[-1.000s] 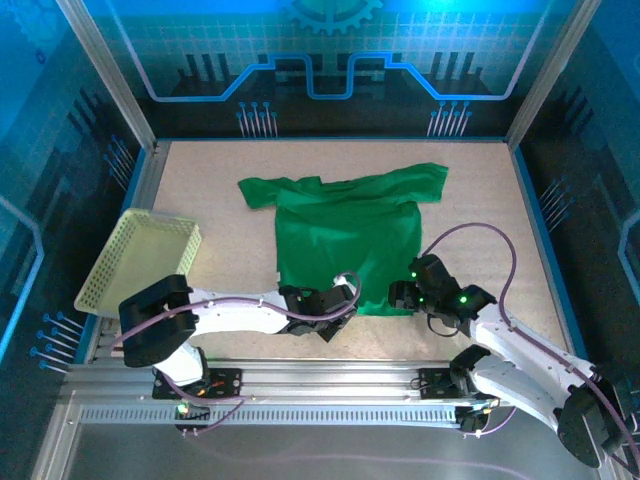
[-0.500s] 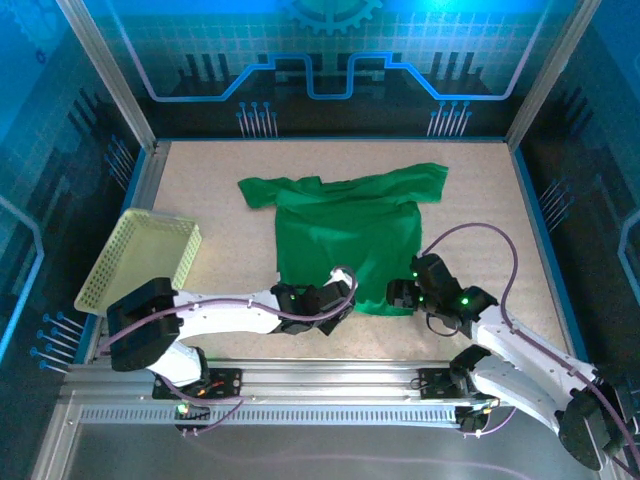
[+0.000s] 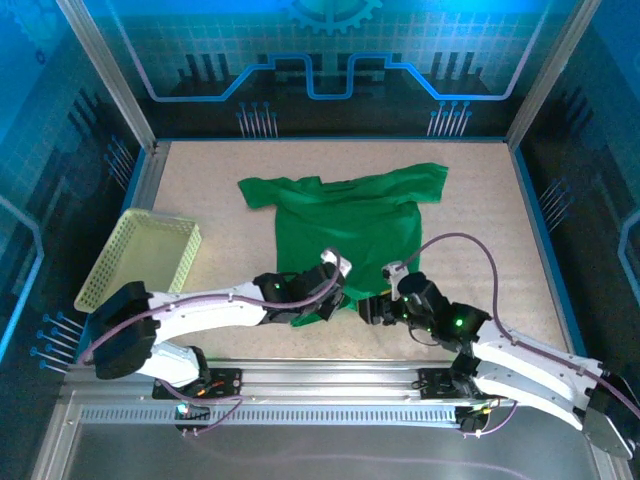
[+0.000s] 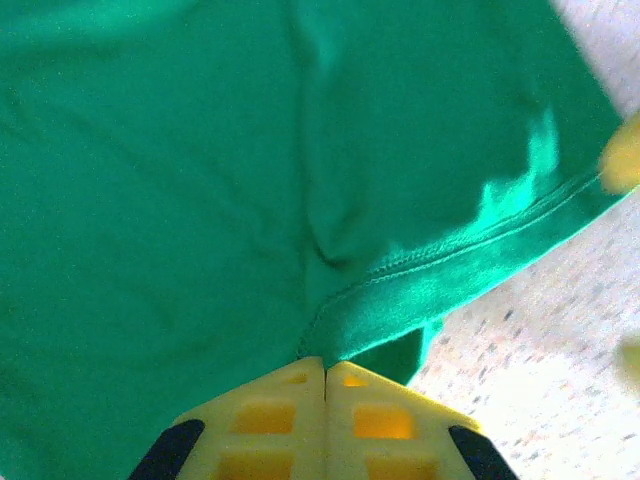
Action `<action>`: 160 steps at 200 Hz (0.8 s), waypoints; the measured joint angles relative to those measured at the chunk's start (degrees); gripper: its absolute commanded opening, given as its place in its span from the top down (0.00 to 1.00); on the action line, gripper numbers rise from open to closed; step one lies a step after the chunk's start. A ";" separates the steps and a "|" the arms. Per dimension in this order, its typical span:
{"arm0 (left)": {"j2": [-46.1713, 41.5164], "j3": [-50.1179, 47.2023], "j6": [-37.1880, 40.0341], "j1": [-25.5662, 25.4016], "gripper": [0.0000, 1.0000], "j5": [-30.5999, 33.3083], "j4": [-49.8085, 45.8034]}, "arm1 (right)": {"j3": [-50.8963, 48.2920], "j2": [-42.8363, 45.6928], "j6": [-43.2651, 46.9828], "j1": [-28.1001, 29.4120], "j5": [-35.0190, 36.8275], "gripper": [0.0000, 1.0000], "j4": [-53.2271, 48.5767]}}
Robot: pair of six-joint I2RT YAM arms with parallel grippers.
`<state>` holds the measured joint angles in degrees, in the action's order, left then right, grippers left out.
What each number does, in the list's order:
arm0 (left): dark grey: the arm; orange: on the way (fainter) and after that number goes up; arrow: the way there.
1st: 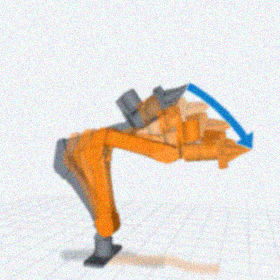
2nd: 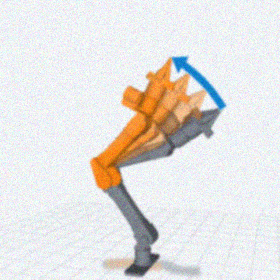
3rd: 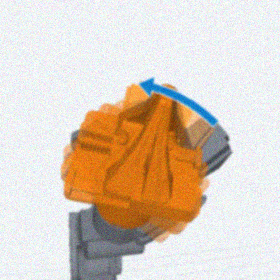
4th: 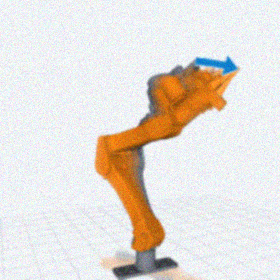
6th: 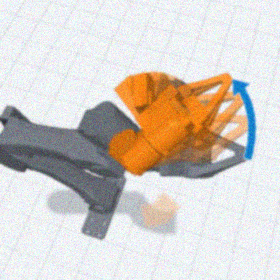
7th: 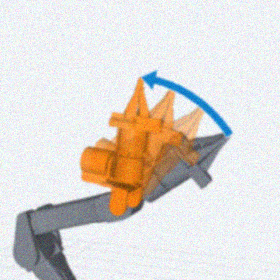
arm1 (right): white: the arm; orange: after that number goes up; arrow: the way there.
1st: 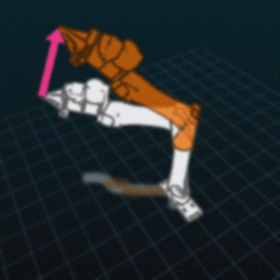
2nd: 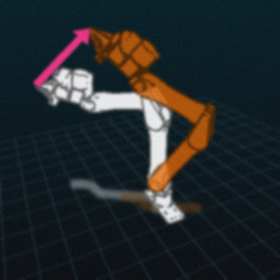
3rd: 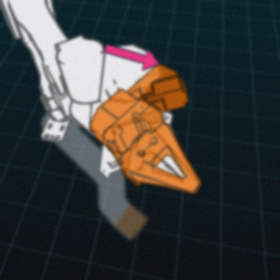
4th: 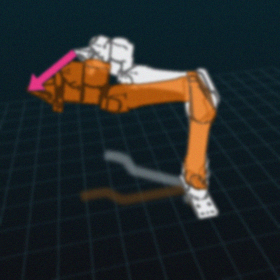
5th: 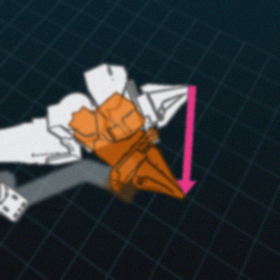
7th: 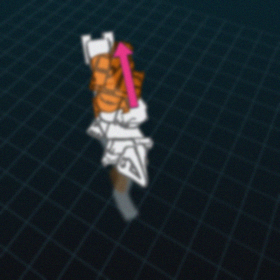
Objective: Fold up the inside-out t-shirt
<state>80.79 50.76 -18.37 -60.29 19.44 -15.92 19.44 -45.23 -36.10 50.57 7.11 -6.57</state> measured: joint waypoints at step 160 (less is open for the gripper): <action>-6.97 6.12 -0.96 5.81 1.00 -9.75 2.93 | -4.15 -27.58 16.96 12.87 10.25 0.32 40.30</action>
<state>73.82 56.88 -19.33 -54.48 9.69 -12.99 15.29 -72.82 -19.14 63.44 17.37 33.74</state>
